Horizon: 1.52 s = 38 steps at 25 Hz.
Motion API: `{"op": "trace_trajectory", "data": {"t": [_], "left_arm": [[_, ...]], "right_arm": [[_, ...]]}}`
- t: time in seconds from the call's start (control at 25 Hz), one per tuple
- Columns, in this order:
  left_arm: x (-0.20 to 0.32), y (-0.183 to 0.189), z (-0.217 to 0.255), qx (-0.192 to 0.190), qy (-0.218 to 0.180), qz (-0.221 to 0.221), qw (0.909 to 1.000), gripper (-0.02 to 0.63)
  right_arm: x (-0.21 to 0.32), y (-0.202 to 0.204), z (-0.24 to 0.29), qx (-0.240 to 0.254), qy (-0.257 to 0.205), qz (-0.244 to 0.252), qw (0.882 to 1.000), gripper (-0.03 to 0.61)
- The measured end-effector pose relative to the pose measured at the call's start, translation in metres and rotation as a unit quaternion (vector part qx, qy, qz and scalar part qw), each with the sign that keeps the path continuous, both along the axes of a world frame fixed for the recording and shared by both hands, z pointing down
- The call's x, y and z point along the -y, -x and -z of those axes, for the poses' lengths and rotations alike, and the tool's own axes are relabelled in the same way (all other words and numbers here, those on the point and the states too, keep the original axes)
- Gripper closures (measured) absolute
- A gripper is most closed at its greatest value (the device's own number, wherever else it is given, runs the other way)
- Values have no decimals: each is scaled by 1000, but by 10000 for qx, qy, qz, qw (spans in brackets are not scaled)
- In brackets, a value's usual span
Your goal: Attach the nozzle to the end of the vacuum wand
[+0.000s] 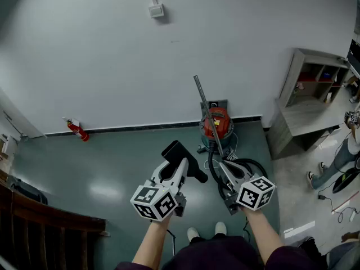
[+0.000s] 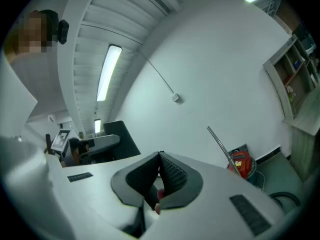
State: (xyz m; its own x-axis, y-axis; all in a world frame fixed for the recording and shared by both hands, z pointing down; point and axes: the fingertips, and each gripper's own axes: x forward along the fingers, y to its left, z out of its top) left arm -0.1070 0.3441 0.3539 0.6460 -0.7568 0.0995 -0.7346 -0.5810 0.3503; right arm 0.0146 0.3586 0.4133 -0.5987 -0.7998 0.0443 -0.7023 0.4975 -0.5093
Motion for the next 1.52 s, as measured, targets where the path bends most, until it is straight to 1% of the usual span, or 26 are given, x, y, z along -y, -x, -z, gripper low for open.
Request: {"op": "trace_trajectory", "data": {"t": [0.36, 0.68, 0.84, 1.0, 1.2, 1.36, 1.52], "left_arm": [[2, -1, 1, 29, -58, -6, 10000, 526], [4, 3, -1, 57, -14, 68, 10000, 526], [5, 5, -4, 61, 11, 116, 9999, 526], [10, 2, -5, 73, 19, 236, 9997, 526], [12, -13, -6, 119, 76, 383, 9992, 526], [8, -28, -10, 141, 123, 464, 9987, 526], [7, -36, -17, 225, 187, 566, 9980, 526]], "right_arm": [[0, 4, 2, -34, -94, 45, 9999, 560], [4, 4, 10, 192, -111, 48, 9997, 560], [6, 3, 14, 492, -26, 151, 9987, 560], [12, -12, 21, 735, 21, 182, 9971, 560], [17, -36, 29, 777, -12, 240, 9967, 560], [17, -50, 25, 778, 33, 391, 9962, 560], [21, -59, 18, 822, 116, 480, 9954, 560]]}}
